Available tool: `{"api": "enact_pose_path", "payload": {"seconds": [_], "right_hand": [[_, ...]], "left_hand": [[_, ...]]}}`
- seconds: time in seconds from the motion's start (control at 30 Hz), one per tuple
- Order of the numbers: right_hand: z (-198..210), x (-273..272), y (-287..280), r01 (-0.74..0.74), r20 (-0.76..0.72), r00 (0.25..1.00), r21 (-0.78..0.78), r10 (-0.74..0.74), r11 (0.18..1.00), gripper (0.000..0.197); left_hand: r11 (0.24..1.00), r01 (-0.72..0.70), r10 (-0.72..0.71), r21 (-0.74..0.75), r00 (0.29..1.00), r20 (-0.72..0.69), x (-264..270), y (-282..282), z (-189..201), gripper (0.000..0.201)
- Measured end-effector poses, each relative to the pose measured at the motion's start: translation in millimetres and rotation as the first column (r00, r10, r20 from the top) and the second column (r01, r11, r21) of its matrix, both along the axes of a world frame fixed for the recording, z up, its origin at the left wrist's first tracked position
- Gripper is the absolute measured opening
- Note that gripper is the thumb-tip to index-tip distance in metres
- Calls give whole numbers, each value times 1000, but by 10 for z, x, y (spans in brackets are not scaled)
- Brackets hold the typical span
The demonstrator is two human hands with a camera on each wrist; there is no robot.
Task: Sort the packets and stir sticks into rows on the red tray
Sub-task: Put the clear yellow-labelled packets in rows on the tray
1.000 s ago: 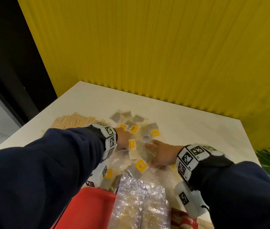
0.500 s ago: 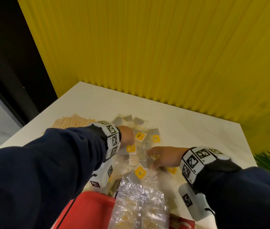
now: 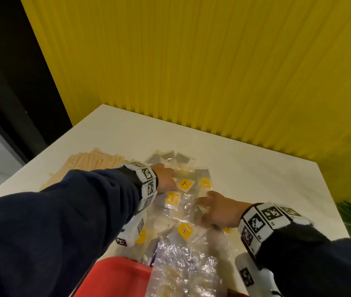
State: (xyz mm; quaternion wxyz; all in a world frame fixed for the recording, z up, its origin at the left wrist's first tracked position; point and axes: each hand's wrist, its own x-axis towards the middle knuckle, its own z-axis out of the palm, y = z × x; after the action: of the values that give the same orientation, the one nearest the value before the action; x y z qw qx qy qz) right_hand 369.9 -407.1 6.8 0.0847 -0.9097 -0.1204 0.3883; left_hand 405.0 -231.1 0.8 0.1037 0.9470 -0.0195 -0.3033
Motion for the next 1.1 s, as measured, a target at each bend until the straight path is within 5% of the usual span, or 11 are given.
{"api": "enact_pose_path", "payload": {"seconds": [0.17, 0.3, 0.4, 0.5, 0.63, 0.77, 1.1], "right_hand": [[71, -34, 40, -43, -49, 998, 23, 44, 999, 51], [129, 31, -1, 89, 54, 994, 42, -91, 995, 30], [100, 79, -71, 301, 181, 935, 46, -304, 953, 41], [-13, 98, -107, 438, 121, 891, 16, -437, 899, 67], [-34, 130, -95, 510, -7, 858, 129, -513, 851, 45], [-6, 147, -39, 509, -87, 860, 170, -502, 843, 49], [-32, 286, 121, 464, 169, 856, 166, -489, 870, 114]], "left_hand": [[998, 33, -32, -59, 999, 2, 29, -93, 167, 24], [995, -89, 92, -34, 992, 87, 110, -70, 88, 55], [999, -44, 46, -21, 994, 94, 121, -130, -30, 70], [999, 19, -20, 26, 999, 41, 120, -206, -102, 75], [998, 39, -41, 51, 998, 37, 89, -257, -60, 79], [997, 79, -79, 20, 997, -1, -10, -315, 60, 82], [998, 4, -6, -55, 999, -43, -196, -29, 137, 108]]}}
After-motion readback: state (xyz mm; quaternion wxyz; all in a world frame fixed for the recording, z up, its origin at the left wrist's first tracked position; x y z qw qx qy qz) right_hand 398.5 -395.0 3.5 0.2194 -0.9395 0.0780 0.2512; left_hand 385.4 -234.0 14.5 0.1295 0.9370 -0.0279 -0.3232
